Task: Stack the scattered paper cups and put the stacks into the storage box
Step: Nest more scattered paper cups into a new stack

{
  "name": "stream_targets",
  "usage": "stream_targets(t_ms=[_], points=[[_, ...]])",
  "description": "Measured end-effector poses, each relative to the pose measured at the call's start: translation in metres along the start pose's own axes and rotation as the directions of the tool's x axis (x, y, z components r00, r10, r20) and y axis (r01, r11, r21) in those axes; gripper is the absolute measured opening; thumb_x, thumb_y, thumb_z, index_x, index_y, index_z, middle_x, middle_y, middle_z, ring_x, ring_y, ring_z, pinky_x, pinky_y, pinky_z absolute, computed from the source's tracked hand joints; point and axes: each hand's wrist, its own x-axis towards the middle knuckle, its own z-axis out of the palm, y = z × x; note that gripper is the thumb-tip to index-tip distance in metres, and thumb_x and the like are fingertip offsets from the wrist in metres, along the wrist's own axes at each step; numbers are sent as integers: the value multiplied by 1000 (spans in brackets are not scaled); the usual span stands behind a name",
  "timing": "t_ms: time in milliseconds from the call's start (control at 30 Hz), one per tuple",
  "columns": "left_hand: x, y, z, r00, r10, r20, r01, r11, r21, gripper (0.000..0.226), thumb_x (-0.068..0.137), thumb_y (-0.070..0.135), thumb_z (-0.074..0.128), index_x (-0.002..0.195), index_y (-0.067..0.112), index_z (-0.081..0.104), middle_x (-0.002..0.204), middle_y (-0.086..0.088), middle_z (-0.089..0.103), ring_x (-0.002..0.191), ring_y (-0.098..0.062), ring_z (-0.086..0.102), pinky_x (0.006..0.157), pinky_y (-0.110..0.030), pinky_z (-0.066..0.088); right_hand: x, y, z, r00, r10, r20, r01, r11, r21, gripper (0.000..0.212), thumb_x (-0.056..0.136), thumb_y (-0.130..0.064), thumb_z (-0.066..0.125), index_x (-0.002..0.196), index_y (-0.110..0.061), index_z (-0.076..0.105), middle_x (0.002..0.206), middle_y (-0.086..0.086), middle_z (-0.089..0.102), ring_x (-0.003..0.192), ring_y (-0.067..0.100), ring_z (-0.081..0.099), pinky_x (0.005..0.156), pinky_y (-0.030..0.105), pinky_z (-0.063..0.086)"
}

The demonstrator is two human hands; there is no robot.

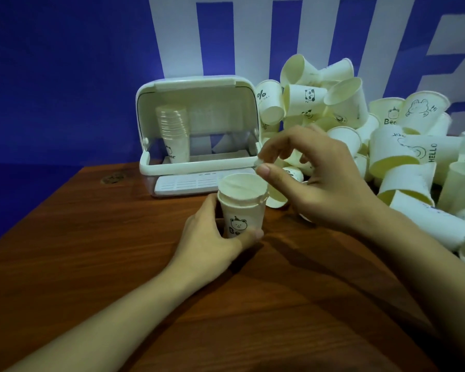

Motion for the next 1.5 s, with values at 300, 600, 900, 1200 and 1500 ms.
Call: stream_targets(t_ms=[300, 600, 900, 1200, 1500], points=[[-3, 5, 0, 1000, -1, 8, 1, 1000, 26, 71, 75, 43, 91, 134, 44, 52, 121, 35, 61, 109, 30, 50, 81, 5, 41, -4, 35, -40, 707, 530, 469, -84, 720, -689, 66, 78, -34, 72, 138, -34, 46, 127, -6, 52, 114, 23, 41, 94, 37, 41], [-3, 2, 1, 1000, 11, 0, -11, 999, 34, 71, 75, 42, 92, 135, 43, 56, 125, 31, 67, 116, 18, 57, 82, -1, 45, -4, 26, -34, 727, 511, 459, -18, 681, -732, 44, 88, -34, 63, 131, -38, 53, 123, -8, 49, 120, 25, 34, 89, 35, 31], [-4, 5, 1, 1000, 15, 6, -15, 1000, 26, 68, 77, 40, 93, 132, 46, 55, 123, 32, 66, 113, 22, 56, 84, 0, 44, 0, 26, -43, 753, 467, 464, -286, 866, -409, 92, 61, -43, 91, 140, -36, 44, 113, -15, 58, 108, 12, 42, 87, 27, 38], [-3, 6, 3, 1000, -4, -3, 4, 1000, -1, 66, 76, 37, 94, 125, 54, 53, 120, 29, 71, 113, 14, 62, 89, -7, 49, -2, -5, -13, 891, 454, 15, -420, 811, 407, 60, 68, -55, 82, 120, -32, 60, 110, -10, 72, 95, 13, 68, 77, 34, 58], [-3, 7, 3, 1000, 6, 12, -6, 1000, -7, 67, 79, 30, 91, 136, 40, 57, 120, 25, 73, 112, 9, 66, 86, -6, 50, -16, -1, 15, 894, 435, 103, -443, 833, 331, 83, 74, -43, 85, 140, -43, 36, 103, -16, 67, 99, 0, 63, 75, 12, 46]])
